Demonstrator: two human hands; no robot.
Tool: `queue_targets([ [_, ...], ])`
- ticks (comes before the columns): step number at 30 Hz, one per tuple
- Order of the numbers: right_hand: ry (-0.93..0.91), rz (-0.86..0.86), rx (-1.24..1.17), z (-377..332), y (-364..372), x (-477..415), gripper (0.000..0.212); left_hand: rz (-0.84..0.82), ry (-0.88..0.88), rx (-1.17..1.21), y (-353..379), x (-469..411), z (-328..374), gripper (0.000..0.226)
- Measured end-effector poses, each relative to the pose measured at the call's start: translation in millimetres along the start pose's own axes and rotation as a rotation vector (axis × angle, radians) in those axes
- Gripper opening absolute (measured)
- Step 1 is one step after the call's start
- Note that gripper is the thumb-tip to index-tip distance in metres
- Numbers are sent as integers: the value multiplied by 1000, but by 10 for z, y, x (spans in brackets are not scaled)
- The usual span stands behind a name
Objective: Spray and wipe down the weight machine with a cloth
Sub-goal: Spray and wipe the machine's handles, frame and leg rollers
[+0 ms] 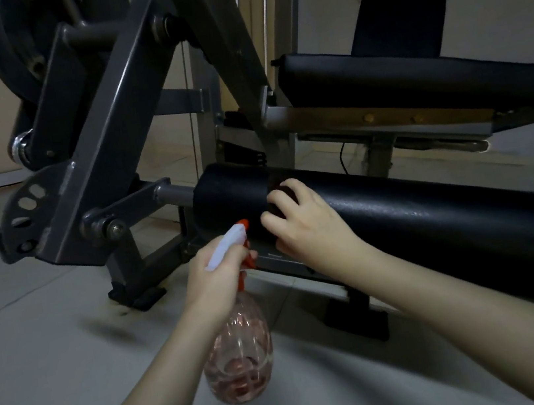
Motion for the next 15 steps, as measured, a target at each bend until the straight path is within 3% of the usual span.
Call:
queue_targets([
  [5,16,-63,28,106,-244,252,31,-89,23,-16,165,15,16,14],
  [10,-14,-83,25,226,-476,520,28,-159,30,-54,350,95,31,31],
  [15,-24,-102,40,423,-709,886,31,-277,58,-73,642,137,16,15],
])
Point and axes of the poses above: each hand's wrist, its own x-axis away from the middle knuckle, its own y-axis out of the palm, z = x × y, the point moved 4 cm from there along -x, towards the middle knuckle, and after that the axes turned 10 degrees about -x, right-handed, at the moved point
